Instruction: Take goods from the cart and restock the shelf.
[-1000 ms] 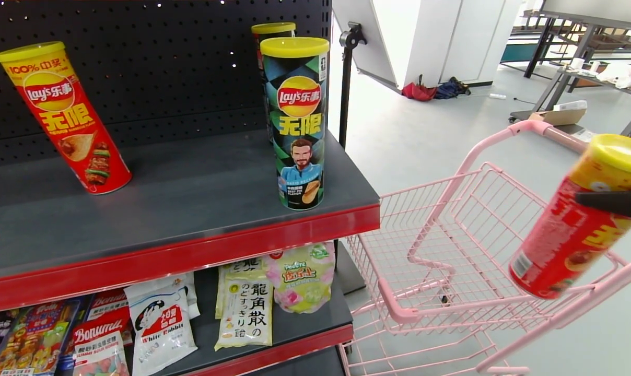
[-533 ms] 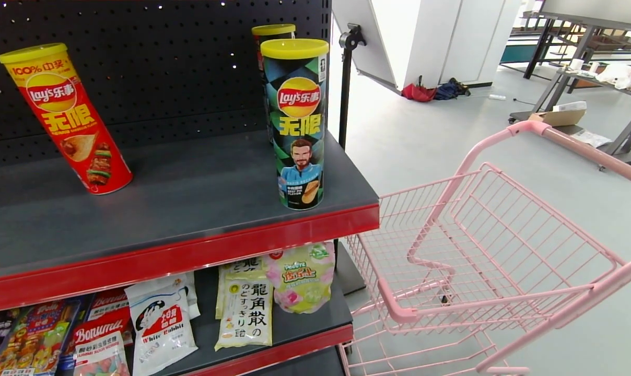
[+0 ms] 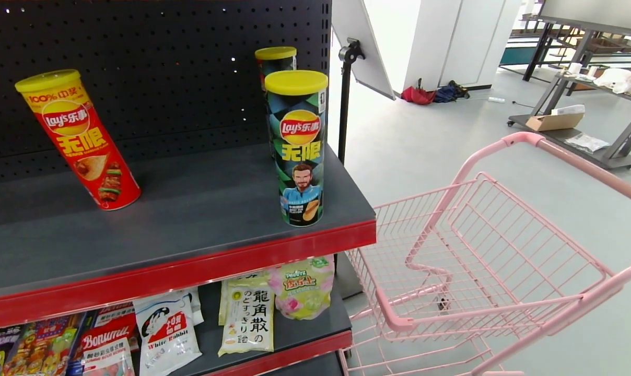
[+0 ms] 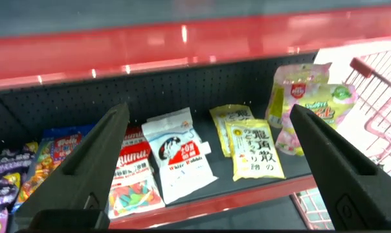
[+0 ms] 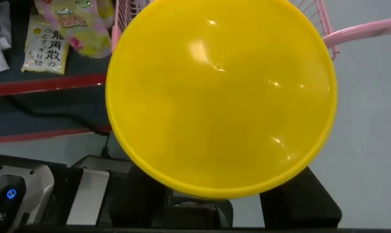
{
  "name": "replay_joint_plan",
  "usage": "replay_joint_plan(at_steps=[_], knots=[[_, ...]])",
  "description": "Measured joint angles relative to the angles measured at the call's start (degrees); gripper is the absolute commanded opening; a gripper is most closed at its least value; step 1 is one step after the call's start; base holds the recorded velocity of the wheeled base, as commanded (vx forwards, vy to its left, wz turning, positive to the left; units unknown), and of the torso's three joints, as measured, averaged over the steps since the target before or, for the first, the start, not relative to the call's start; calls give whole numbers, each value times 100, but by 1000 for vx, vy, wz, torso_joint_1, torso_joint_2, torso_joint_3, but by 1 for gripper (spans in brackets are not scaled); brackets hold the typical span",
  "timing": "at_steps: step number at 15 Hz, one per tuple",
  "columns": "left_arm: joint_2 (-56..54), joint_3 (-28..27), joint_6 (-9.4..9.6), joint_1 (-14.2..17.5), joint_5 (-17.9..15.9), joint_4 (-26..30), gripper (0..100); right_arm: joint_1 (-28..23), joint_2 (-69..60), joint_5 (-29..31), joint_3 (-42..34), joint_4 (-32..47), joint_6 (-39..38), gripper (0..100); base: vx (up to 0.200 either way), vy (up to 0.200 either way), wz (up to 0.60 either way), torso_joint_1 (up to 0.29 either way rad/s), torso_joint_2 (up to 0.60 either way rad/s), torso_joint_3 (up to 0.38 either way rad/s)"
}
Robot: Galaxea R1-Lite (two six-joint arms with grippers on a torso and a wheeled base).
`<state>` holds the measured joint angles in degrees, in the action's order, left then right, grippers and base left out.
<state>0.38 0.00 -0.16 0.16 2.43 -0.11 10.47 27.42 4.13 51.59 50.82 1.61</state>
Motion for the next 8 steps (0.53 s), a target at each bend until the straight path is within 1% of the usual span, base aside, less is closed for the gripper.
replay_joint_plan(at_steps=[4, 8], knots=[[0, 0, 2, 0, 0, 0, 100, 11, -29, 0, -27, -24, 20, 0, 0, 0, 0, 231, -586, -364], [0, 0, 0, 0, 0, 4, 100, 20, -9, 0, -40, -35, 30, 0, 0, 0, 0, 174, -427, -257]])
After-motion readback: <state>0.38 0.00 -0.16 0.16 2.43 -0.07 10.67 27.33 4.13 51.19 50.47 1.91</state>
